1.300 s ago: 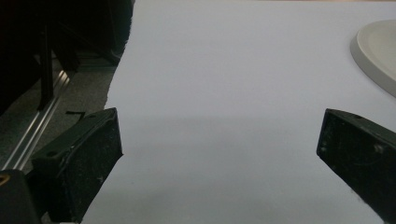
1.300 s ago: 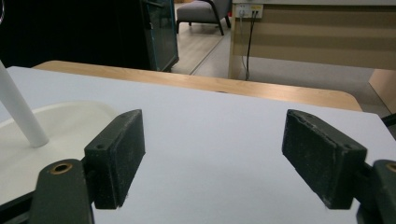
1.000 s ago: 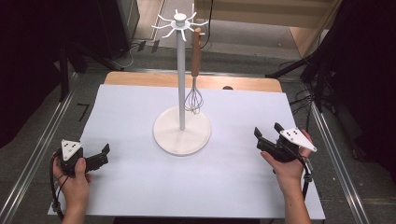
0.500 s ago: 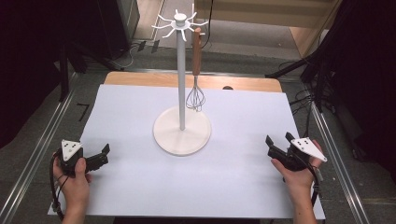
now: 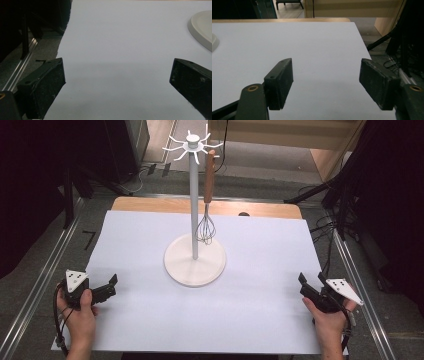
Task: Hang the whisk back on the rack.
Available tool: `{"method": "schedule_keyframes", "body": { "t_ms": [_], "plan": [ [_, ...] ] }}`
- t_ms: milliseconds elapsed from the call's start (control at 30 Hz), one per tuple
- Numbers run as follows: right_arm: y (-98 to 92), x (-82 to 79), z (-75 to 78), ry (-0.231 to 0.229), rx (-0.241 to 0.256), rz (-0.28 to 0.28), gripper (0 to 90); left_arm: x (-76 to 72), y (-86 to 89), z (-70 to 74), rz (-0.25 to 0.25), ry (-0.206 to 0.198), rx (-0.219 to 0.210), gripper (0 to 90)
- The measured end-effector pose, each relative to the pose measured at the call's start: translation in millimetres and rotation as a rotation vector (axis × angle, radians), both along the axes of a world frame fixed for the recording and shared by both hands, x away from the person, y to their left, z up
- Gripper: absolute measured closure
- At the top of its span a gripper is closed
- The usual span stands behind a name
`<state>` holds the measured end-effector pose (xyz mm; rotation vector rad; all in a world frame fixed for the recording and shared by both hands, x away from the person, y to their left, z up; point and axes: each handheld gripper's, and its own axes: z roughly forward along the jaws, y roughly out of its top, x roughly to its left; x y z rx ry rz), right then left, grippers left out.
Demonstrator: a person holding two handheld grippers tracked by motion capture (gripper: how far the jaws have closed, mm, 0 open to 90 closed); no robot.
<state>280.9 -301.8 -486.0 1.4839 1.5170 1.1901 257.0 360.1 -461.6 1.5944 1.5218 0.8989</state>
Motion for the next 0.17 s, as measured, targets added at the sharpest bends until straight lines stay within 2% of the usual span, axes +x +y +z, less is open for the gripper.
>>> {"method": "schedule_keyframes", "body": {
  "t_ms": [67,167],
  "plan": [
    [-3.2,0.3,-0.3,0.001,0.035,-0.022,30.5,0.1,0.0,0.0,0.0,0.0,0.0,0.7],
    [-2.9,0.1,-0.4,-0.001,0.03,-0.027,29.8,0.4,0.4,-0.1,-0.001,0.002,-0.004,0.7]
  ]
}}
